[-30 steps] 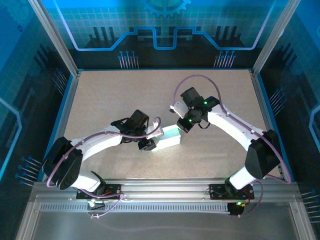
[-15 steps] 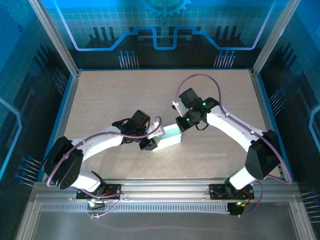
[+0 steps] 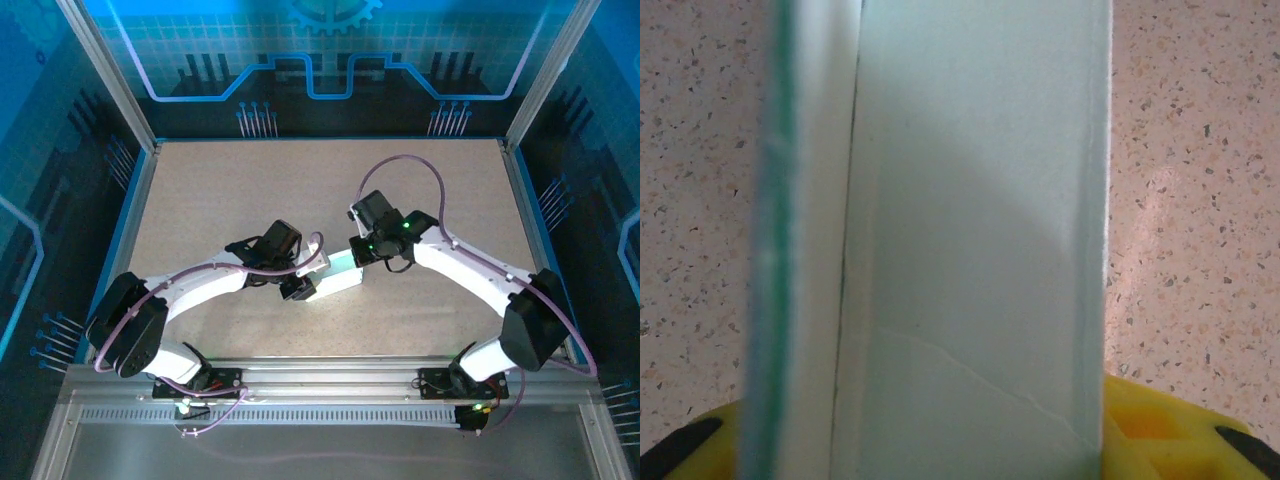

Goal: Fold the paper box

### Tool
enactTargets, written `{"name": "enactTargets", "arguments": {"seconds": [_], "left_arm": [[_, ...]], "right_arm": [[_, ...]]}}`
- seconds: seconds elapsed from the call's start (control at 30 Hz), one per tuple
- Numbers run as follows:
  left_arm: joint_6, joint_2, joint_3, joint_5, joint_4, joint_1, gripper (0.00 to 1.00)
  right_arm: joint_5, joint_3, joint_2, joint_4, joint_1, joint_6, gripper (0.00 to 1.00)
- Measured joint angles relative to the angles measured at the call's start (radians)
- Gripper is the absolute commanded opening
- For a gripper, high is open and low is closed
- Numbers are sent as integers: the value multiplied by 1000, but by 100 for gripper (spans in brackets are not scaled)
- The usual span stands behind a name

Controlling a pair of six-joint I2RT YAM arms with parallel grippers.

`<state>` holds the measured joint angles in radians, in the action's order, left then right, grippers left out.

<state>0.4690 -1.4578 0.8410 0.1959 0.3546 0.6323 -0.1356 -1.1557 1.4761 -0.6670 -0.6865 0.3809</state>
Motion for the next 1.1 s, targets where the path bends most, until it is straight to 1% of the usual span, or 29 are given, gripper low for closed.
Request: {"name": "enactTargets", "arguments": {"seconds": [0.2,0.27,0.33,0.57,0.63,0.7,0.8,0.9,1.0,1.1], "left_arm": [[-1,-2,2,0,0,0,38],[-2,-2,2,-1,0,0,40],[-3,-2,2,-1,-1,0,52],[-48,-5,2,-26,-26,4,80],[-63,1,1,-31,-39,10,90],[-83,14,-4,-35,-48,18,98],[-112,58,-26,-47,-71,26,99],[-163,142,-68,-69,-118,34,99],[-246,246,-113,-114,-167,39,99],[-369,350,-132,-172,-172,42,99]], "right_arm": [[-44,45,-20,55,-16,-33,0],[-47,46,-21,60,-16,-37,0],[-49,46,-21,59,-18,-38,0],[-70,47,-21,62,-40,-37,0],[-75,51,-21,64,-51,-36,0],[-81,51,-21,66,-62,-33,0],[-91,51,-21,70,-82,-33,0],[-105,51,-21,73,-105,-33,0],[-122,64,-24,93,-113,-33,0],[-137,79,-32,113,-118,-29,0]]}}
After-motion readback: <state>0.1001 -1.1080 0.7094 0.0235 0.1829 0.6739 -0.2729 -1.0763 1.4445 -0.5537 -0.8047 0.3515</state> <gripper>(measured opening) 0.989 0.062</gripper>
